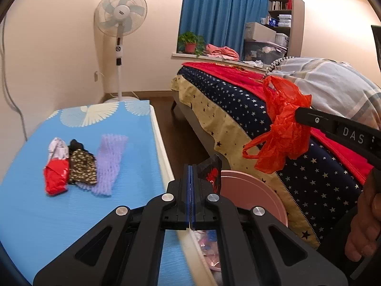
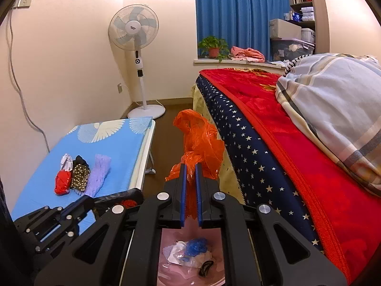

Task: Collect trash
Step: 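Carry the black packet and orange bag over the pink bin with both grippers, then open both grippers to drop the packet and orange bag into the bin, then move the left gripper to the red plastic bag while the right gripper moves to the purple foam net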

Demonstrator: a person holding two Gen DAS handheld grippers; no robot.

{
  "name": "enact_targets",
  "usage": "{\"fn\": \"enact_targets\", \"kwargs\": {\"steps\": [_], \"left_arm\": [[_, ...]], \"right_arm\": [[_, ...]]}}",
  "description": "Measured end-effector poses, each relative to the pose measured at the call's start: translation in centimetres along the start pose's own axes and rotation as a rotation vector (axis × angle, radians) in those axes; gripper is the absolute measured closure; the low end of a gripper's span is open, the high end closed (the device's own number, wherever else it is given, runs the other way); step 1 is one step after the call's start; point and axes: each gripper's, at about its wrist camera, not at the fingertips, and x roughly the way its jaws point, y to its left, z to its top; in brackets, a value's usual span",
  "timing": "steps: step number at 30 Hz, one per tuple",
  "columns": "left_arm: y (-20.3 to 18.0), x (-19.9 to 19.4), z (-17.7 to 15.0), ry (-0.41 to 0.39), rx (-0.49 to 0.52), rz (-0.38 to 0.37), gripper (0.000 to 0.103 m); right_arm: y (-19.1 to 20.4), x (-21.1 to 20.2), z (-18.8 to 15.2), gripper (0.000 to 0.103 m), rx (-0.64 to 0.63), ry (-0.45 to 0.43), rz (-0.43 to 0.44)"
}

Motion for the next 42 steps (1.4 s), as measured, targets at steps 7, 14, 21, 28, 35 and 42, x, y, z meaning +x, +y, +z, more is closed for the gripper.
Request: {"fn": "enact_targets", "kwargs": {"steps": [7,14,21,28,35,42], "left_arm": [[-1.1,1.8,-0.4,0.058,-0.006,-0.091,0.101],[0.0,2.2,-0.9,0.078,-0.034,-0.075,0.087],[2.9,1.3,-0.6,0.059,-0.080,-0.034,0.087],[5.3,0.4,-0.7,0.046,-0.103,0.018,0.087],[8.8,-0.4,-1.1,0.037,-0.158,0.097,0.087],[12.7,-0.6,-1.6,0.037,-0.230,0.194,0.087]], "right_arm": [[-0.3,0.6,-0.2,0.091,0.010,0.028,-0.040],[-0.7,1.0,-0.3,0.090,0.037,0.042,-0.056],[0.0,1.1,-0.4,0.075,0.023,0.032,-0.048],[1.6,1.4,-0.6,0.059,0.000,0.032,-0.006],[4.8,2.6,-0.7,0.059,-0.026,0.031,0.083],[8.9,4.9,-1.0,0.066,-0.062,0.052,0.204]]}}
